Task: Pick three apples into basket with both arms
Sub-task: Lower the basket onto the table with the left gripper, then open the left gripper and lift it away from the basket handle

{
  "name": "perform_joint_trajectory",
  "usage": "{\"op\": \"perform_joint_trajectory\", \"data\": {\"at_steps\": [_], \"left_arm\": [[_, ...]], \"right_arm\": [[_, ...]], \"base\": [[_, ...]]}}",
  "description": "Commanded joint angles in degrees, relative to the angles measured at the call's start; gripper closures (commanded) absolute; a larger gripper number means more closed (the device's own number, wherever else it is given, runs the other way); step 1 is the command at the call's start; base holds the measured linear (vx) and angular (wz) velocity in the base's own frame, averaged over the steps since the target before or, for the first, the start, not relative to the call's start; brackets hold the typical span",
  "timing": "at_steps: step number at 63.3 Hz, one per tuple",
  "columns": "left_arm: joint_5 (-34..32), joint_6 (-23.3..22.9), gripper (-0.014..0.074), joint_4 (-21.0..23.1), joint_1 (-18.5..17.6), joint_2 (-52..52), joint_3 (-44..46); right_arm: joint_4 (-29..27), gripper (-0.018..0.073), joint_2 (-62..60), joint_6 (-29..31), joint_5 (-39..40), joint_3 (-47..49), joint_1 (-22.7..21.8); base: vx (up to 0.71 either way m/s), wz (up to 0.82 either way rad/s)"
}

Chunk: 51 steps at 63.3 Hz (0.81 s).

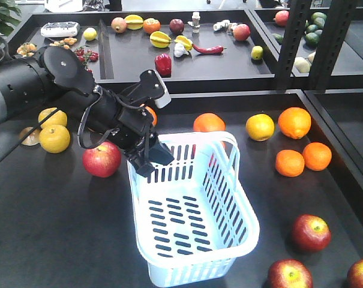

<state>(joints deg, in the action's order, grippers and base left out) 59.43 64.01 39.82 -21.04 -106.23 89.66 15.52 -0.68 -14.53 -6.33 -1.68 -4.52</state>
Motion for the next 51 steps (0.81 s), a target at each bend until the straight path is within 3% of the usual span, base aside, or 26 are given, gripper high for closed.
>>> {"op": "perform_joint_trajectory", "data": {"at_steps": [1, 10, 18, 35, 51], "left_arm": [[-1.5, 0.0, 0.0561, 3.4, -0.2, 3.0, 2.1], [-1.3, -0.2, 0.0491, 3.5, -0.2, 3.0, 2.1], [-1.4, -0.9, 0.0366, 3.5, -0.2, 3.0, 2.1], [-1.0, -7.1, 0.009, 3.3, -0.2, 3.5, 2.1], [0.0, -11.0, 0.0074, 3.3, -0.2, 8.8, 2.1]], "right_arm": [[0.7, 0.0564, -0.7, 0.4, 4.1, -0.7, -0.3], [0.7, 0.0564, -0.7, 0.4, 4.1, -0.7, -0.3], [0.7, 0.0564, -0.7, 0.4, 4.1, -0.7, -0.3], [0.7, 0.0564, -0.7, 0.4, 4.1, -0.7, -0.3], [0.7, 0.0564, -0.7, 0.4, 4.1, -0.7, -0.3]], "base": [[0.0, 0.0], [0.0, 0.0], [0.0, 0.0], [0.0, 0.0], [0.0, 0.0]]}}
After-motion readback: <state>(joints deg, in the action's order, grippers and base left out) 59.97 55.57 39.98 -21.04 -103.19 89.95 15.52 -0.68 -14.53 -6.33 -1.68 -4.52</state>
